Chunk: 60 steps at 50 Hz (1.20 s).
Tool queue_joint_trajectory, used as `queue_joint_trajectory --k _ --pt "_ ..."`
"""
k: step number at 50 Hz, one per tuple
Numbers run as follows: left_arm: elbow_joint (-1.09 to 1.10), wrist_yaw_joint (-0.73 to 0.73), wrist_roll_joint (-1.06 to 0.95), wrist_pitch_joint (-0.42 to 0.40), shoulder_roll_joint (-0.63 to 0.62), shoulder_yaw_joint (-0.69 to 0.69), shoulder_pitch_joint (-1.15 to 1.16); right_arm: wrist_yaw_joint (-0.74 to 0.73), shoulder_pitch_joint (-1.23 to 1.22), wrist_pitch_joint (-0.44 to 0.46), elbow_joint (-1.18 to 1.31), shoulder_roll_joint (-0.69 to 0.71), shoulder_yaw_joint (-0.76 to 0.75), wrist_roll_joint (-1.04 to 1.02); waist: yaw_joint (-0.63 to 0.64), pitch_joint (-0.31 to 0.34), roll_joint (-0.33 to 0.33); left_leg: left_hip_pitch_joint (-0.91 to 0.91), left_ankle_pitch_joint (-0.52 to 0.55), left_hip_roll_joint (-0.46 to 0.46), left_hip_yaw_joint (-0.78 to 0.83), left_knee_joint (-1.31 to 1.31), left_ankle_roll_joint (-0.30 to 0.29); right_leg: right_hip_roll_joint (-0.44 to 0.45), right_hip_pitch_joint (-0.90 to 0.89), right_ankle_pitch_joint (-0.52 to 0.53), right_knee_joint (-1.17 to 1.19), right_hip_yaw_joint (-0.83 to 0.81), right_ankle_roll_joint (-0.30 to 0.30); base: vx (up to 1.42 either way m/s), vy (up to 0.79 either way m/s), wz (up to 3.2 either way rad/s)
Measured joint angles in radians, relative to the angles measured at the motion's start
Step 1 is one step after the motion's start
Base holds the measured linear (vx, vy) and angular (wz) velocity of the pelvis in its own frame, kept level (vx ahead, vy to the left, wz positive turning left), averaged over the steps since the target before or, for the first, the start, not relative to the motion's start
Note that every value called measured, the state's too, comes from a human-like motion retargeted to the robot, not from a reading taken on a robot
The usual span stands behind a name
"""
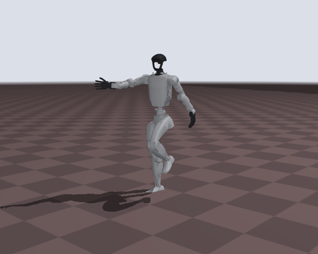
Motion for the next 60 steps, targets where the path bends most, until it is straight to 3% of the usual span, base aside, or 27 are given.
queue_joint_trajectory --k 2,3,5,9,12,14,15,17,18,20,23,25,28,30,35,39,42,45,48,50,52,53,55,58,60 --pt "-0.007 0.081 -0.022 0.006 0.005 -0.018 0.077 -0.263 -0.122 0.039 0.03 -0.028 0.059 -0.094 -0.011 -0.019 -0.004 -0.055 -0.021 -0.028 -0.022 0.056 0.017 0.003 -0.021 0.005 0.0 -0.011 0.001 -0.01 0.0 0.38" --pt "-0.01 0.097 -0.033 0.016 0.003 -0.019 0.098 -0.327 -0.166 0.058 0.043 -0.032 0.071 -0.102 -0.02 -0.029 -0.002 -0.063 -0.029 -0.043 -0.031 0.065 0.023 0.006 -0.029 0.007 0.0 -0.016 0.001 -0.01 0.02 0.41" --pt "-0.017 0.082 -0.047 0.056 -0.01 -0.019 0.104 -0.329 -0.22 0.089 0.061 -0.019 0.071 -0.062 -0.047 -0.049 0.008 -0.055 -0.025 -0.076 -0.049 0.042 0.026 0.016 -0.043 0.01 0.0 -0.029 -0.001 -0.02 0.03 0.4" --pt "-0.028 0.018 -0.058 0.105 -0.047 -0.033 -0.03 -0.125 -0.131 0.064 0.039 0.072 0.016 0.111 -0.097 -0.093 0.016 0.108 0.002 -0.165 -0.069 -0.218 -0.021 0.022 -0.068 0.006 0.0 -0.03 -0.002 0.0 0.04 0.0" --pt "-0.01 0.019 -0.052 0.08 -0.066 -0.02 -0.236 0.078 0.077 0.015 -0.014 0.176 -0.048 0.199 -0.092 -0.082 0.003 0.426 0.088 -0.217 -0.028 -0.683 -0.068 0.011 -0.047 -0.003 0.01 0.017 0.003 0.07 0.06 -0.86" --pt "0.012 0.08 -0.025 0.039 -0.067 0.034 -0.432 0.21 0.243 0.0 -0.036 0.24 -0.09 0.184 -0.071 -0.008 0.015 0.792 0.159 -0.253 0.042 -1.183 -0.093 0.016 0.008 -0.024 0.059 0.062 0.012 0.15 0.11 -1.25" --pt "0.022 0.138 -0.011 0.008 -0.064 0.075 -0.543 0.261 0.324 -0.009 -0.04 0.267 -0.108 0.158 -0.062 0.048 0.032 1.011 0.167 -0.278 0.083 -1.468 -0.104 0.026 0.055 -0.034 0.083 0.081 0.022 0.13 0.19 -0.66" --pt "0.011 0.259 -0.058 -0.088 -0.061 0.139 -0.758 0.29 0.498 -0.056 -0.016 0.294 -0.126 0.044 -0.129 0.093 0.103 1.265 0.138 -0.288 0.101 -1.851 -0.118 0.084 0.06 -0.045 0.18 0.056 0.006 0.0 0.26 0.6" --pt "-0.003 0.28 -0.077 -0.106 -0.06 0.153 -0.859 0.305 0.592 -0.046 0.014 0.3 -0.132 -0.055 -0.183 0.093 0.144 1.314 0.144 -0.267 0.093 -1.957 -0.148 0.117 0.006 -0.046 0.293 0.021 -0.024 -0.17 0.26 1.38" --pt "-0.02 0.276 0.024 -0.068 -0.044 0.173 -1.07 0.368 0.787 0.014 0.086 0.305 -0.124 -0.242 -0.271 0.048 0.195 1.306 0.197 -0.237 0.08 -2.1 -0.198 0.122 -0.297 0.005 0.752 -0.037 -0.066 -0.26 0.2 1.34" --pt "-0.073 0.295 0.136 -0.01 0.028 0.149 -1.388 0.475 1.081 0.113 0.187 0.307 -0.127 -0.354 -0.383 0.049 0.199 1.272 0.224 -0.22 0.011 -2.13 -0.198 0.092 -0.667 0.221 1.283 -0.013 -0.001 -0.14 0.08 1.2" --pt "-0.123 0.311 0.169 0.006 0.086 0.121 -1.584 0.557 1.274 0.14 0.221 0.306 -0.117 -0.342 -0.435 0.086 0.201 1.293 0.234 -0.204 -0.014 -2.13 -0.21 0.084 -0.823 0.164 1.557 0.001 0.013 -0.02 0.07 0.76" --pt "-0.228 0.315 0.184 0.017 0.176 0.08 -1.809 0.677 1.54 0.155 0.222 0.29 -0.06 -0.339 -0.492 0.1 0.196 1.3 0.245 -0.215 -0.025 -2.13 -0.205 -0.07 -1.017 0.019 1.903 -0.033 -0.083 0.01 0.11 0.26" --pt "-0.294 0.309 0.174 0.006 0.234 0.047 -1.921 0.749 1.689 0.154 0.222 0.27 -0.024 -0.355 -0.537 0.097 0.2 1.292 0.248 -0.212 -0.038 -2.13 -0.189 -0.113 -1.109 -0.01 2.052 -0.027 -0.105 0.03 0.06 0.29" --pt "-0.32 0.285 0.136 0.007 0.31 -0.022 -2.096 0.837 1.924 0.183 0.245 0.244 -0.072 -0.33 -0.552 0.064 0.199 1.26 0.259 -0.199 -0.034 -2.13 -0.196 -0.01 -1.179 -0.018 2.156 0.008 -0.074 0.0 -0.02 -0.09" --pt "-0.32 0.275 0.107 0.009 0.275 0.03 -2.055 0.843 1.928 0.191 0.244 0.284 -0.107 -0.289 -0.486 0.03 0.175 1.237 0.251 -0.222 -0.02 -2.13 -0.195 0.031 -1.064 -0.027 2.02 0.016 -0.063 0.0 -0.05 -0.25" --pt "-0.386 0.277 0.074 -0.018 0.207 0.11 -1.863 0.796 1.822 0.174 0.244 0.322 -0.081 -0.253 -0.431 0.005 0.166 1.23 0.232 -0.235 -0.016 -2.13 -0.198 0.072 -0.876 -0.046 1.747 0.016 -0.037 0.02 -0.07 -0.1" --pt "-0.422 0.269 0.061 -0.045 0.114 0.174 -1.586 0.696 1.645 0.146 0.244 0.343 -0.081 -0.2 -0.369 -0.01 0.149 1.242 0.216 -0.265 -0.023 -2.13 -0.193 0.069 -0.578 -0.037 1.251 -0.005 -0.031 0.07 -0.08 -0.04" --pt "-0.314 0.269 0.078 -0.056 0.031 0.183 -1.324 0.565 1.394 0.108 0.242 0.347 -0.109 -0.1 -0.242 0.022 0.094 1.266 0.204 -0.324 -0.01 -2.078 -0.147 0.052 -0.162 -0.157 0.579 -0.032 -0.006 0.08 -0.17 -0.68" --pt "-0.171 0.224 0.184 -0.051 0.003 0.15 -1.159 0.514 1.198 0.076 0.24 0.347 -0.065 0.039 -0.115 0.049 0.016 1.168 0.177 -0.365 0.036 -1.846 -0.113 0.008 0.028 -0.169 0.229 -0.01 0.023 -0.08 -0.29 -1.37" --pt "-0.047 0.108 0.196 -0.021 -0.005 0.09 -0.969 0.471 0.98 0.089 0.238 0.311 -0.07 0.078 -0.053 0.032 -0.019 0.819 0.202 -0.279 0.037 -1.279 -0.144 0.007 0.079 -0.062 0.016 -0.003 0.003 -0.2 -0.26 -0.63" --pt "-0.011 0.087 0.157 -0.017 -0.011 0.066 -0.858 0.429 0.874 0.083 0.218 0.278 -0.091 0.086 -0.039 0.036 -0.003 0.673 0.256 -0.225 -0.002 -1.05 -0.161 0.029 0.082 -0.039 0.004 0.005 -0.008 -0.15 -0.17 -0.25" --pt "0.024 0.064 0.082 -0.008 -0.019 0.057 -0.628 0.356 0.655 0.067 0.157 0.204 -0.149 0.092 -0.027 0.078 0.027 0.466 0.254 -0.167 -0.074 -0.7 -0.18 0.052 0.114 -0.013 0.0 0.016 -0.002 -0.07 -0.09 -0.22" --pt "0.011 -0.022 -0.02 -0.023 -0.033 0.049 -0.3 0.303 0.33 -0.014 0.045 0.13 -0.185 0.169 -0.023 0.099 0.015 0.225 0.035 -0.037 -0.036 -0.281 -0.055 0.035 0.108 -0.007 0.0 0.032 0.016 -0.04 -0.06 -0.29" --pt "-0.004 -0.085 -0.067 -0.028 -0.031 0.01 -0.115 0.281 0.138 -0.078 0.0 0.097 -0.15 0.278 -0.001 0.081 -0.003 0.08 -0.028 0.05 -0.02 -0.068 0.022 0.026 0.073 -0.004 0.0 0.053 0.006 -0.02 -0.05 -0.39"
